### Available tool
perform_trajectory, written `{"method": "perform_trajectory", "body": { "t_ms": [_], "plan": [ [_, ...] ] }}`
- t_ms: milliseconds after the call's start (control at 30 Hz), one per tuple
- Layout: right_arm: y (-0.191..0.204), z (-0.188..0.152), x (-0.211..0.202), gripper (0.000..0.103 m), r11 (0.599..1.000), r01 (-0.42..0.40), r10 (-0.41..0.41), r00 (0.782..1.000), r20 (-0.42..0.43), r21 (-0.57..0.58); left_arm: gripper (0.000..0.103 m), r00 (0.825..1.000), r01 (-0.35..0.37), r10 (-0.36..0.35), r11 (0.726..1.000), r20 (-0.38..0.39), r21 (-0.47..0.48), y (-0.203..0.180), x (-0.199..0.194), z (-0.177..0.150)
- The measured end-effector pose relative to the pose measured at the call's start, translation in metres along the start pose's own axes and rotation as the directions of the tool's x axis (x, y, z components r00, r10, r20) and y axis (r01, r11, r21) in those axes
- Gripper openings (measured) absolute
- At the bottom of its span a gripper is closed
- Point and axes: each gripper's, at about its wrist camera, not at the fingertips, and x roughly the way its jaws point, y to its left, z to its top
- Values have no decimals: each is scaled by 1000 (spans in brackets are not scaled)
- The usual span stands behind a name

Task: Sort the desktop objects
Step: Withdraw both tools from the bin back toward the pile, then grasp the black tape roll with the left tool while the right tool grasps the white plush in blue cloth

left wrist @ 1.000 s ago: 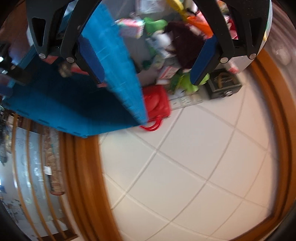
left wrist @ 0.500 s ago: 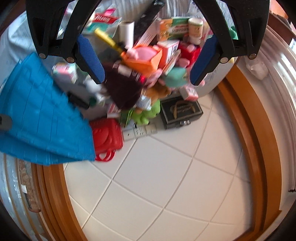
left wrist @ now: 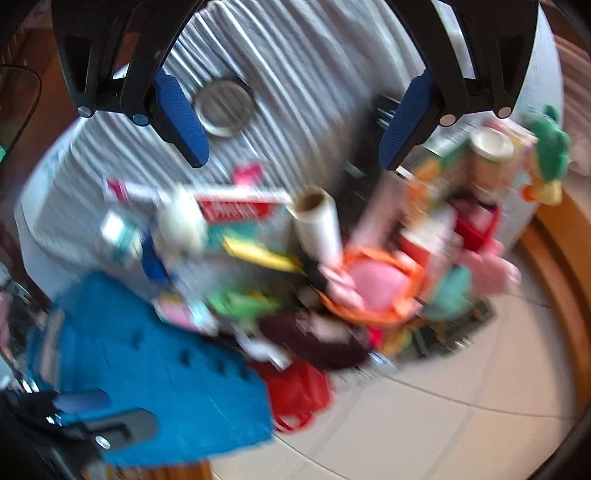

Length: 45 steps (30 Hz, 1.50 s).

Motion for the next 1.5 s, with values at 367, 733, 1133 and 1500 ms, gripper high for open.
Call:
{"method": "perform_trajectory", "body": {
  "t_ms": [367, 733, 1133, 1500],
  "plan": [
    [-13, -55, 54, 102, 999, -12, 18, 984, -176, 36, 94, 992, 114, -111, 992, -56, 62, -38, 34, -39],
    [-16, -72, 102, 102, 963, -19, 95, 958, -272, 269, 57, 972, 227, -222, 970, -71, 84, -42, 50, -39],
    [-2, -67, 139, 78, 959, 44, 48, 948, -315, 279, 56, 969, 239, -232, 968, -90, 71, -33, 55, -33],
    [2, -89, 105, 42, 998, -31, 47, 928, -368, 50, 55, 966, 226, -232, 972, -113, -68, -20, 62, -27]
  ]
}}
